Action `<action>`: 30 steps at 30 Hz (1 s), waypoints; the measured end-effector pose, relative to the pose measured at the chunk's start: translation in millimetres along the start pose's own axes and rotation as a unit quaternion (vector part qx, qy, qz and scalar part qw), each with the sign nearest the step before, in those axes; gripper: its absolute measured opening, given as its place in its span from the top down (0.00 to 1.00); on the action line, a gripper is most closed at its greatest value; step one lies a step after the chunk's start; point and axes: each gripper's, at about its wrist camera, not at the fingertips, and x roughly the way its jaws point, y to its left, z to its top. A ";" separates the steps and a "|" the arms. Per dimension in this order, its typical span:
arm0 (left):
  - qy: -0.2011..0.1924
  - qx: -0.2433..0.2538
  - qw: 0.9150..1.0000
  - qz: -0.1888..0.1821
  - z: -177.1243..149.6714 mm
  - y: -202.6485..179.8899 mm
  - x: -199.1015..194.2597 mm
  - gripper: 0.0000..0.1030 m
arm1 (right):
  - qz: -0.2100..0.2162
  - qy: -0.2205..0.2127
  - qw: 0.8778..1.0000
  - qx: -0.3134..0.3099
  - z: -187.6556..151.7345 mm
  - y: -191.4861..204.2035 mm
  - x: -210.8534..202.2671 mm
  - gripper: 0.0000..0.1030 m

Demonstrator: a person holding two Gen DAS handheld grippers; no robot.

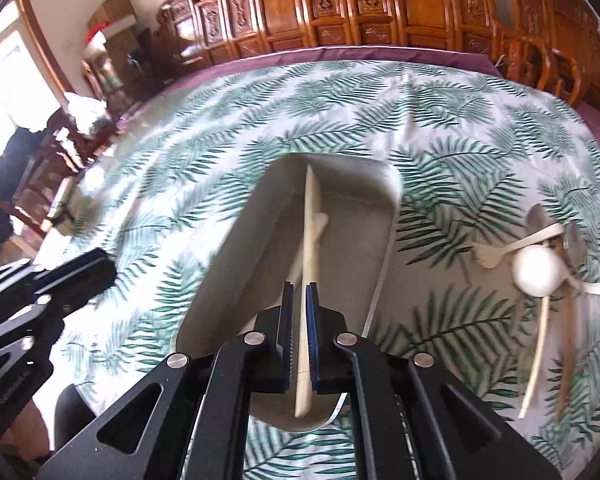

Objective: Organize utensils
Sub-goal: 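Lower the wooden chopstick into the grey tray and open the right gripper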

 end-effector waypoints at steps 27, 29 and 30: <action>0.001 0.066 0.996 -0.060 11.6 -122.1 18.4 0.82 | -0.127 -0.044 0.991 -0.004 -61.2 -170.5 -94.5 0.89; 0.004 0.072 0.995 -0.064 11.4 -132.3 22.1 0.80 | -0.131 -0.040 0.991 0.007 -67.0 -184.7 -93.4 0.80; 0.005 0.075 0.995 -0.065 11.2 -136.9 23.7 0.78 | -0.133 -0.037 0.990 0.014 -69.0 -192.9 -91.5 0.80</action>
